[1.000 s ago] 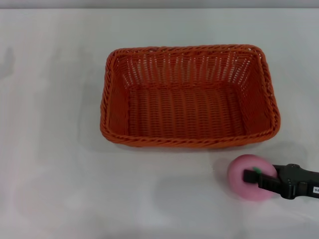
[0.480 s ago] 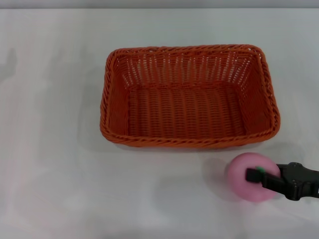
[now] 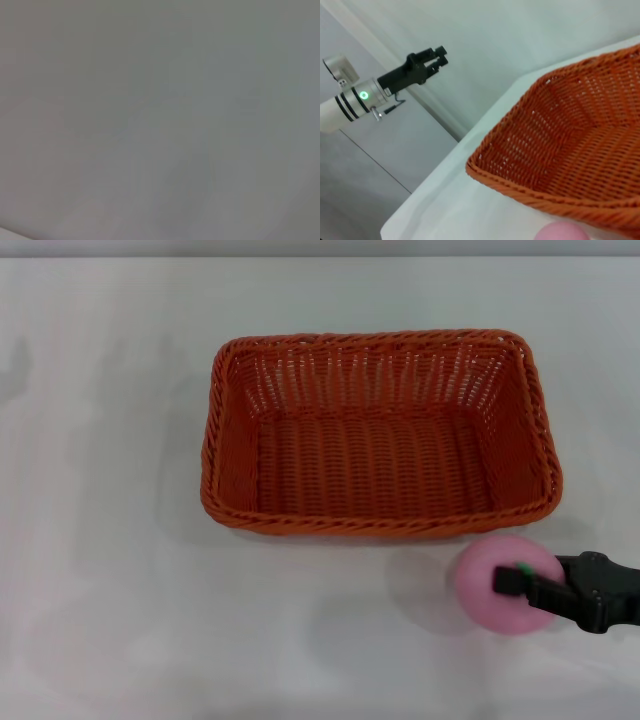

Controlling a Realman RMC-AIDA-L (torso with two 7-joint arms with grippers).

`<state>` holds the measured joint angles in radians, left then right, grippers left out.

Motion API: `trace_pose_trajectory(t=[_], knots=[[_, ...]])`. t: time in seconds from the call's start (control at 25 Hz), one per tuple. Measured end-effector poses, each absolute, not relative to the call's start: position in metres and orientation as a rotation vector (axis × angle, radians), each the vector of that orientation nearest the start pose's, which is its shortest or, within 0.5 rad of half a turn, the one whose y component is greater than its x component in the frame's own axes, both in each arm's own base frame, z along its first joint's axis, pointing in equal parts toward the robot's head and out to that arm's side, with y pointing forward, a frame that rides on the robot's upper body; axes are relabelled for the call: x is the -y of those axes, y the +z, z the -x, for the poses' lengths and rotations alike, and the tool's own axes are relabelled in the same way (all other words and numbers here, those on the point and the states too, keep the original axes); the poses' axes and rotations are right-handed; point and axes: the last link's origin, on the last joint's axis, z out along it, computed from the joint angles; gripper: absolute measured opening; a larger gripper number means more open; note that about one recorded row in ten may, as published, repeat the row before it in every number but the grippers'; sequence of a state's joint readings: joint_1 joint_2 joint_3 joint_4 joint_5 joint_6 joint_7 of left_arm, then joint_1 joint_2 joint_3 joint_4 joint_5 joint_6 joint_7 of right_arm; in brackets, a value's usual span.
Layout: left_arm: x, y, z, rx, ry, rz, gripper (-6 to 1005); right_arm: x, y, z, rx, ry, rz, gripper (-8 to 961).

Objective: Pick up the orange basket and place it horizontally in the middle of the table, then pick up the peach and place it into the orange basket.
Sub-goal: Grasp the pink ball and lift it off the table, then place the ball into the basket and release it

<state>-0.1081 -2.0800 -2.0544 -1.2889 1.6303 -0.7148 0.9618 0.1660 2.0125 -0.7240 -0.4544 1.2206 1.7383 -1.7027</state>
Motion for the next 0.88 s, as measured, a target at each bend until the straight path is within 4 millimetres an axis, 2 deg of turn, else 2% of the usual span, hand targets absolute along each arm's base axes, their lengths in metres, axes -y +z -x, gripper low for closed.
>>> trace_pose_trajectory(t=[0.88], knots=[[-0.343,0.120,0.301,1.145,-0.805,1.650,428,-0.193,0.015,-0.335,-1.207,1.018,2.580,213]])
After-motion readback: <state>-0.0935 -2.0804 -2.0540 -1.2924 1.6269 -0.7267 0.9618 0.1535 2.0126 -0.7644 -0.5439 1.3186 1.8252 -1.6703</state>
